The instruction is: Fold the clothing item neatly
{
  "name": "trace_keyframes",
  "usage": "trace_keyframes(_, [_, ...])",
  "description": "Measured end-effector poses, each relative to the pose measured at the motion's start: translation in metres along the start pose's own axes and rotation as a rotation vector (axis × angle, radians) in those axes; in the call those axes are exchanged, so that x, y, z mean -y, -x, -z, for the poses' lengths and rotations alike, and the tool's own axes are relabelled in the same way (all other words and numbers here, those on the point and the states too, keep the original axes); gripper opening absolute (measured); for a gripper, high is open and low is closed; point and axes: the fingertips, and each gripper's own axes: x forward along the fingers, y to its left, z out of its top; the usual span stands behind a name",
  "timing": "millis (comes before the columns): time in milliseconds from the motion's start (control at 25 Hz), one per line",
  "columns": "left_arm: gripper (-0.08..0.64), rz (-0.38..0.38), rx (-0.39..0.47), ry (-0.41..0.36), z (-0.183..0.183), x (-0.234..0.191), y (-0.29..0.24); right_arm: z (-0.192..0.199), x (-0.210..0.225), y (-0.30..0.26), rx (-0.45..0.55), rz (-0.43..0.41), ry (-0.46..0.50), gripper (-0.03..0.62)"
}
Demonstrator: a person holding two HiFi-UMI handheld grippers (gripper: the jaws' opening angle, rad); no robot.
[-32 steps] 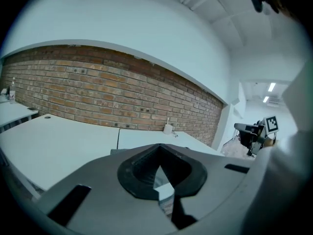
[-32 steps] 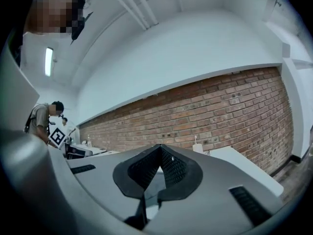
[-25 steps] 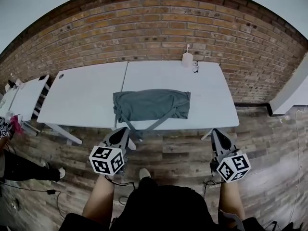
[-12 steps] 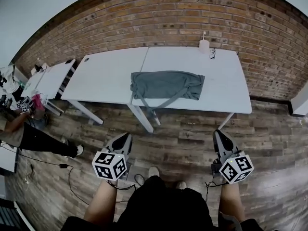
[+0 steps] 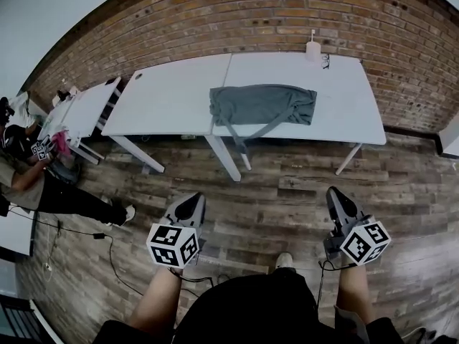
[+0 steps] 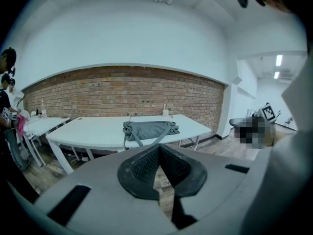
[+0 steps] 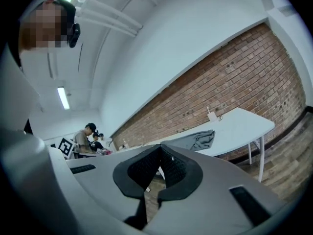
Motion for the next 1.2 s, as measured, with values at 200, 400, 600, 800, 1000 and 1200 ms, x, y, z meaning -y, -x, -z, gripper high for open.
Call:
trace_keyframes(200, [-0.002, 0.053, 0.049, 0.018, 0.015, -0.019, 0.049, 0.024, -0.071, 0.025, -0.011, 0.009, 0.059, 0.000])
trace_keyframes(400, [-0.002, 0.109, 0.123, 0.100, 0.029, -0.051, 0.102, 0.043, -0.154, 0.059, 0.024, 0.026, 0.032, 0.000])
trace_keyframes(600, [-0.002, 0.131, 0.179, 0.119, 0.035, -0.066, 0.158, 0.028, -0.212, 0.095, 0.134, 0.082, 0.006, 0.000])
trace_keyframes(800, [-0.002, 0.115, 0.181, 0.103, 0.049, -0.062, 0.192, 0.014, -0.245, 0.107, 0.176, 0.105, 0.068, 0.000])
trace_keyframes(1000, [-0.002, 0.103, 0.181, 0.038, 0.053, -0.040, 0.207, 0.021, -0.256, 0.098, 0.132, 0.145, 0.238, 0.000])
trace_keyframes(1200, [-0.002, 0.100, 0.178, 0.009, 0.056, -0.008, 0.210, 0.033, -0.260, 0.111, 0.112, 0.148, 0.256, 0.000])
